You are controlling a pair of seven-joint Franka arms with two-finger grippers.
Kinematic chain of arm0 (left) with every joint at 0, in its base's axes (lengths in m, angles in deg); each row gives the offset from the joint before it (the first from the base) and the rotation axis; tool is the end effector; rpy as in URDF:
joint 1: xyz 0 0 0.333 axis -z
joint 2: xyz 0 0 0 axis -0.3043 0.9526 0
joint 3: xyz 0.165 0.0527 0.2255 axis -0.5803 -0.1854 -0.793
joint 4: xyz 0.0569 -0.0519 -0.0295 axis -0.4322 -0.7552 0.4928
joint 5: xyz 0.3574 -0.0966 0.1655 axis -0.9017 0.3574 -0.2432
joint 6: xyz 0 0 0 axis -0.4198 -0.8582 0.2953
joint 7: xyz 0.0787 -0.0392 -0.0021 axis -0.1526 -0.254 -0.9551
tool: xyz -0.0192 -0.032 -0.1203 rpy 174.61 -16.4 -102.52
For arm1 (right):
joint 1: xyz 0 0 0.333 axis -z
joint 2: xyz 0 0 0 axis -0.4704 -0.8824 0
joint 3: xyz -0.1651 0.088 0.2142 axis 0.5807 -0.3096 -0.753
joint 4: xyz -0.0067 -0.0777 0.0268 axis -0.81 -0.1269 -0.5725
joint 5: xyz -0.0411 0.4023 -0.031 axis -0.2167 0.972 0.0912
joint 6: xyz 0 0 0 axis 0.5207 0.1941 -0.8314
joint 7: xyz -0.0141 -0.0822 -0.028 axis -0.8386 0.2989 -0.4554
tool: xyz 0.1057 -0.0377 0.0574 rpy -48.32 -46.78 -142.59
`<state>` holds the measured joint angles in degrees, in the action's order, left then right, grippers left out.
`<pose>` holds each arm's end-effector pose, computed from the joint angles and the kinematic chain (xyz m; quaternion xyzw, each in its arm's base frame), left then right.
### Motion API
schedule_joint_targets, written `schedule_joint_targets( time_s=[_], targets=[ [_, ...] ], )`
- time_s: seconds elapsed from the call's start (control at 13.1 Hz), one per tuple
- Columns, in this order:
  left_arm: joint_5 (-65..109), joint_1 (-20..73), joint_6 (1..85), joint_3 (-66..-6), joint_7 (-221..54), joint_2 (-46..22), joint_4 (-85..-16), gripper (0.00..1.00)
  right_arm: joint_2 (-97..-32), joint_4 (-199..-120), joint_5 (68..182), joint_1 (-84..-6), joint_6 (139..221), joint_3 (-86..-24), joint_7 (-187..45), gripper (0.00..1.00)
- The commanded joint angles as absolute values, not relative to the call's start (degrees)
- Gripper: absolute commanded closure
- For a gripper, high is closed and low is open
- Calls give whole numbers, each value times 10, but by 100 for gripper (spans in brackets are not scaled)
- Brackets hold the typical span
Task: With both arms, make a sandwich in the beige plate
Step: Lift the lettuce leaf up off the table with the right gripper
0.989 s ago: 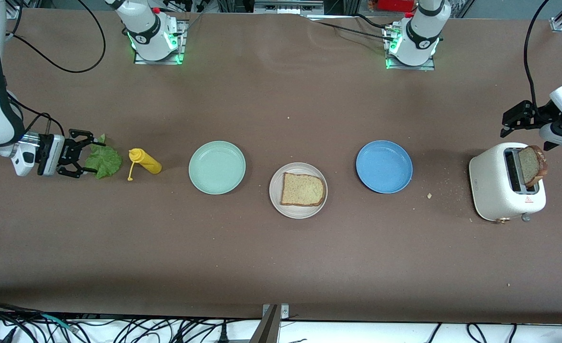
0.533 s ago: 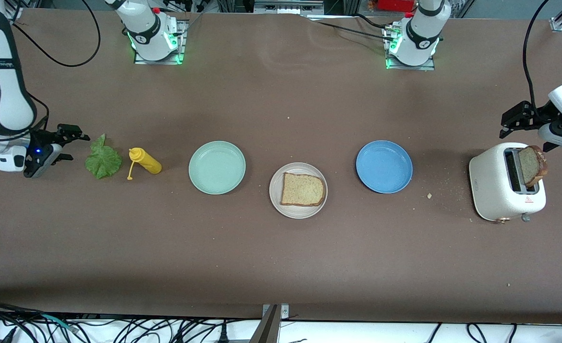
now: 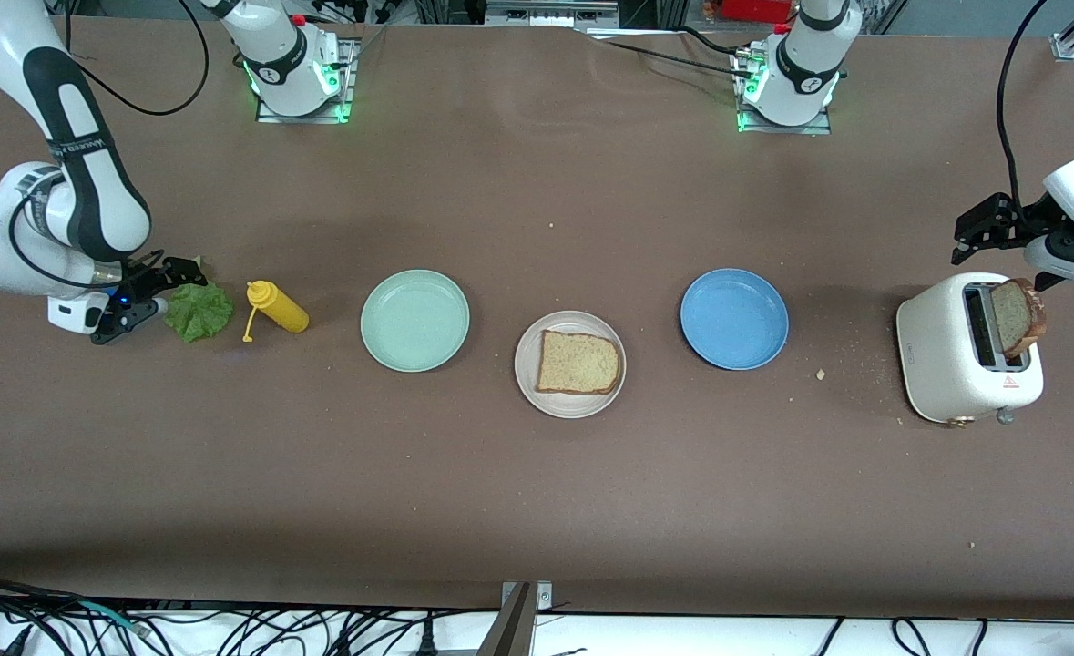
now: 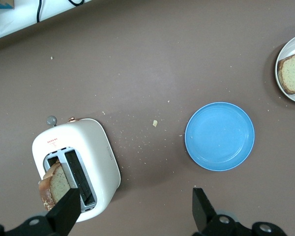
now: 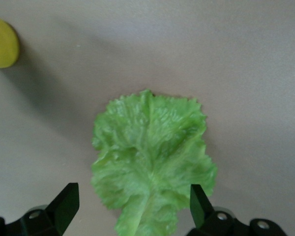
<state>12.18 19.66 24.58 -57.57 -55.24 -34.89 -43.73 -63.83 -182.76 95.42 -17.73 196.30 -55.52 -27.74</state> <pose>0.5920 0.0174 0.5331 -0.9842 0.1755 -0.0203 0.0112 0.5190 -0.1400 0.1428 -0.9643 -0.2376 0.0846 0.0808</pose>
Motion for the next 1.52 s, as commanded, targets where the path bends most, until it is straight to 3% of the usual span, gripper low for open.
schedule_joint_targets(
  time_s=[0.0,0.15,0.23,0.38,0.53,0.61,0.99,1.45],
  targets=[
    [111,199,249,-576,-547,-350,-435,0,-647,-1841,942,-173,2002,-560,-290,0],
    [111,200,249,-576,-547,-350,-435,0,-655,-1848,943,-173,2017,-559,-290,1],
    [111,200,249,-576,-547,-350,-435,0,-660,-1852,944,-172,2023,-559,-290,6],
    [111,200,249,-576,-547,-350,-435,0,-660,-1853,943,-170,2019,-559,-290,40],
    [111,200,249,-576,-547,-350,-435,0,-662,-1851,941,-167,2019,-559,-284,92],
    [111,200,249,-576,-547,-350,-435,0,-660,-1850,940,-167,2019,-559,-281,100],
    [111,200,249,-576,-547,-348,-435,0,-644,-1834,938,-166,1991,-556,-256,100],
    [111,200,249,-576,-547,-349,-435,0,-600,-1724,902,-166,1772,-556,-264,100]
  ],
)
